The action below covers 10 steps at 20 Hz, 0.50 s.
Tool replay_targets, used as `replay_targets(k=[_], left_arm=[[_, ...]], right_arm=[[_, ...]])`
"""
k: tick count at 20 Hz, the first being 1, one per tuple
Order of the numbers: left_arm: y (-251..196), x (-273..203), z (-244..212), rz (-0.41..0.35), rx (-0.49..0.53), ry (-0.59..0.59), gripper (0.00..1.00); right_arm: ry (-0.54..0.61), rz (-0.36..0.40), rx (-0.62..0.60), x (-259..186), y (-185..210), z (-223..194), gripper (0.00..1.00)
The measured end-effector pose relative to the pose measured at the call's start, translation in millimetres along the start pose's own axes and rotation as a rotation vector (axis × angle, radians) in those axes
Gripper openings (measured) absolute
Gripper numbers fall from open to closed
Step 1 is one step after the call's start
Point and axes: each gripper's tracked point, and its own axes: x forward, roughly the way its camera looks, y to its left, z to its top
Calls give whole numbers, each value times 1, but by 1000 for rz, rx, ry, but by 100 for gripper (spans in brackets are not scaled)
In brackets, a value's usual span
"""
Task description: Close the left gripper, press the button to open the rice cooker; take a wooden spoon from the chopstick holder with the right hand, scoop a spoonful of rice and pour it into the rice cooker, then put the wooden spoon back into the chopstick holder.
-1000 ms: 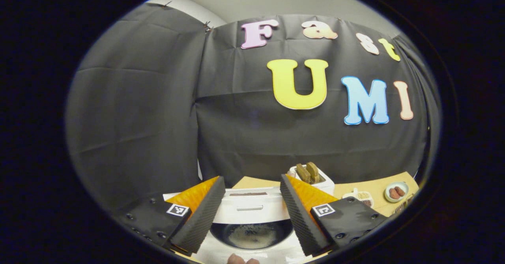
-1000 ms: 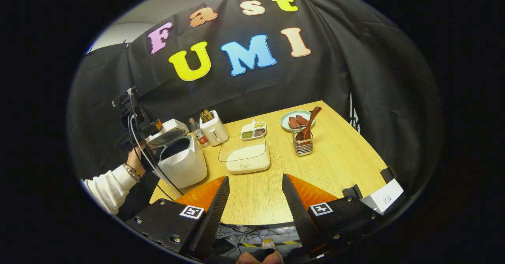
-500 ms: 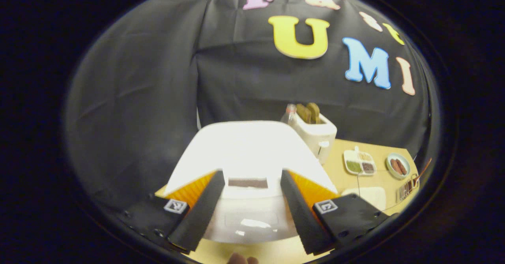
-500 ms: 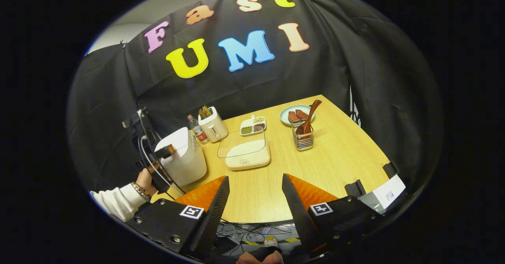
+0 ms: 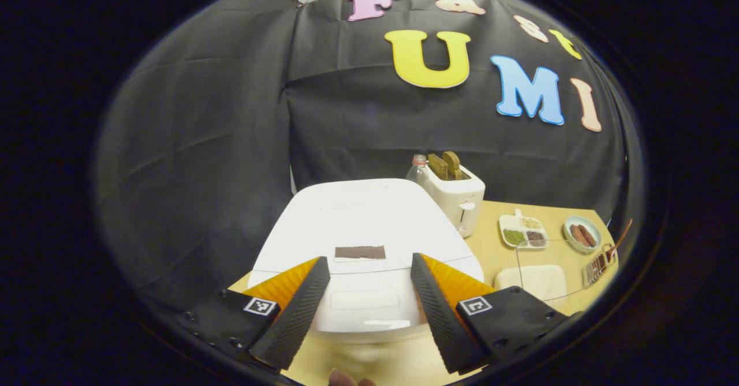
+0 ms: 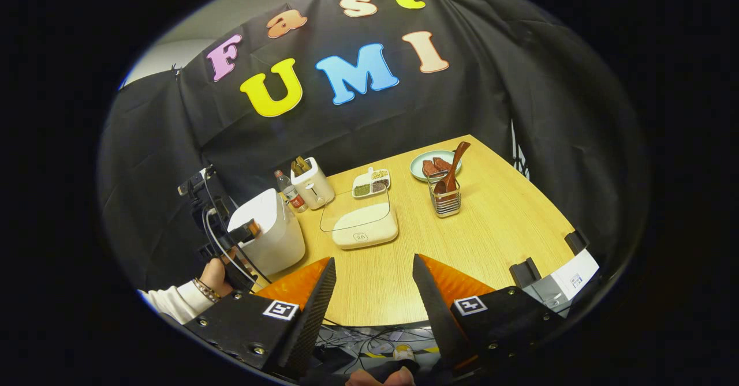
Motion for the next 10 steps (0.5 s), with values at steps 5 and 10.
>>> replay_targets(k=[5,10], left_arm=[[-9,-48,5,-63,-5,-38,99],[-25,-121,29,-94,-45,-71,100]], right_arm=[[-38,3,-32,-2,-14,16,82],[-93,6,-73,-2,-46,49,82]])
